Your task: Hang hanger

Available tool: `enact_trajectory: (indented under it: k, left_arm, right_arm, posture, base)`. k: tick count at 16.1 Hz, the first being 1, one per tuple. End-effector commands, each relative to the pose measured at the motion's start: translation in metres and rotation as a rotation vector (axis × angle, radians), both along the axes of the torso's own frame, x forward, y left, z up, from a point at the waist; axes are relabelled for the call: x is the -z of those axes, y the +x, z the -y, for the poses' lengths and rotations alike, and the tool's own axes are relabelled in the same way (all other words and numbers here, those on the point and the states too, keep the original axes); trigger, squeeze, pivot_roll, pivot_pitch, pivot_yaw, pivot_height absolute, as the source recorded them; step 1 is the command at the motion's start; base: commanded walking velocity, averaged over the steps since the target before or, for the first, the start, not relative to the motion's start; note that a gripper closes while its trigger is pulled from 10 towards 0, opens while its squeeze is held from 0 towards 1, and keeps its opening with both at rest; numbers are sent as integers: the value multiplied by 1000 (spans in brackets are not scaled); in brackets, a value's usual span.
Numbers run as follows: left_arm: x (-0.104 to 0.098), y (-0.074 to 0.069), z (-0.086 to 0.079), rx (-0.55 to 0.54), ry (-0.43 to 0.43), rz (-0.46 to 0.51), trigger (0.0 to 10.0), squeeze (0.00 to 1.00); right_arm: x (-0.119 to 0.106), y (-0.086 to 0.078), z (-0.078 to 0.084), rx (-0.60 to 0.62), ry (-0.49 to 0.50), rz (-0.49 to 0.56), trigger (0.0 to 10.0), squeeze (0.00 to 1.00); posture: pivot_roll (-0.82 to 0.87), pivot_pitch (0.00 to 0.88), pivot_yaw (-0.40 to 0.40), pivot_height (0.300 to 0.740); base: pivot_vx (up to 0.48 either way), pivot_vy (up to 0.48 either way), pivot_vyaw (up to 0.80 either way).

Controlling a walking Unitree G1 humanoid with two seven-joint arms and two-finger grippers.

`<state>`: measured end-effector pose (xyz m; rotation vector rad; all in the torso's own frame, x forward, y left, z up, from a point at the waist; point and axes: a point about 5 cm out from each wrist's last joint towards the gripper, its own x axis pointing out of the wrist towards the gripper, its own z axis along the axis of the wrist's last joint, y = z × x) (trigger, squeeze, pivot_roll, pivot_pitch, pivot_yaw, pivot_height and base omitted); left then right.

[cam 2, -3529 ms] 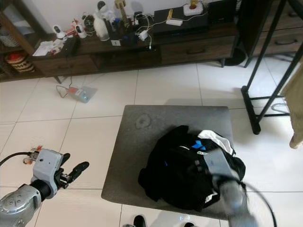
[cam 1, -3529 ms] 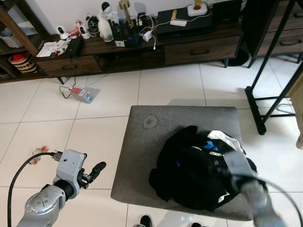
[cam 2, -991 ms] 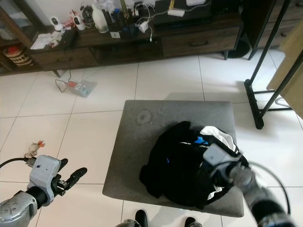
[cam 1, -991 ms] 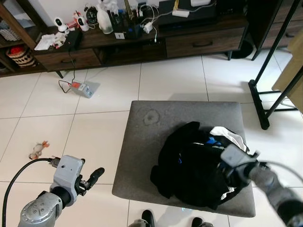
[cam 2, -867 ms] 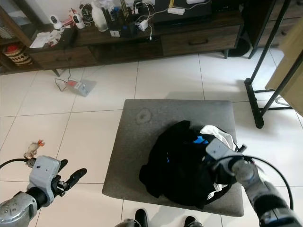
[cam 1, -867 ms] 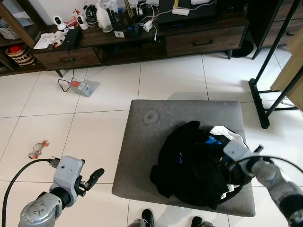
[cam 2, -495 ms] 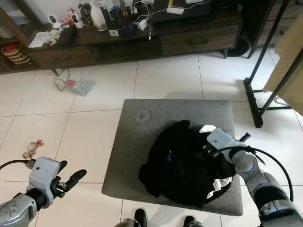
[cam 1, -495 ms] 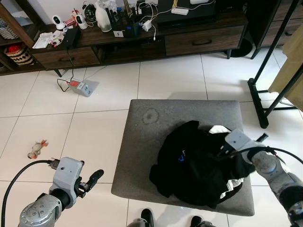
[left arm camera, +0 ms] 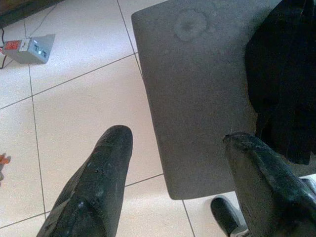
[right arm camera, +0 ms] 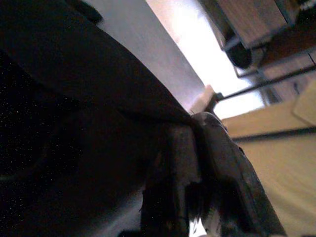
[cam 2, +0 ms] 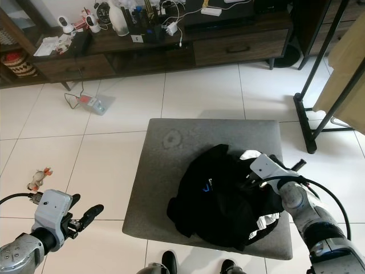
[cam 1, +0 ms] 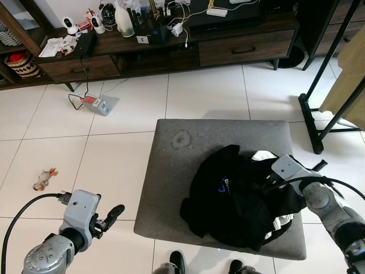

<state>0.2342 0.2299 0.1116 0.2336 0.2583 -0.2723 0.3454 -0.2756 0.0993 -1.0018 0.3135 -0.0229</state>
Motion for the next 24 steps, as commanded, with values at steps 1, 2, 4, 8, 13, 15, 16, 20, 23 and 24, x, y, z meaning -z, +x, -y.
enact_trajectory:
  k: [1,2,4,8,13,15,16,20,23,24]
  left_arm:
    - [4,-6,-6,-27,14,-28,10000,0]
    - [4,-6,-6,-26,14,-29,10000,0]
    - [4,-6,-6,-25,13,-28,10000,0]
    - [4,-6,-5,-25,12,-28,10000,0]
    - [4,-6,-5,-27,13,-28,10000,0]
    - [5,-7,-5,-28,12,-28,10000,0]
    - [5,-7,-6,-28,12,-28,10000,0]
    - [7,-6,-4,-24,9,-31,10000,0]
    - [7,-5,-4,-24,6,-29,10000,0]
    - [8,-5,-3,-23,6,-30,10000,0]
  right_arm:
    - [9,-5,2,38,26,-11,0,0]
    - [9,-5,0,29,37,-12,0,0]
    - [15,-7,2,64,23,-46,10000,0]
    - [21,-4,-17,131,421,2,10000,1000]
    - [18,2,-33,174,773,63,10000,1000]
    - [19,2,-44,178,933,59,10000,1000]
    - [23,0,-50,179,1003,42,10000,1000]
    - [25,-12,-56,174,1040,60,10000,1000]
    - [20,-24,-77,142,1152,38,10000,0]
    - [19,-29,-88,137,1220,14,10000,0]
  posture:
    - [160,364,169,740]
    - [160,364,169,740]
    - [160,364,169,740]
    - [160,363,169,740]
    - [159,361,167,740]
    - [158,361,164,740]
    - [156,359,161,740]
    - [139,355,161,740]
    - [135,347,153,740]
    - [133,349,155,740]
  base:
    - [0,0,0]
    - [0,0,0]
    - [0,0,0]
    - [0,0,0]
    - [0,0,0]
    - [0,0,0]
    - [0,0,0]
    - [0,0,0]
    - [0,0,0]
    - [0,0,0]
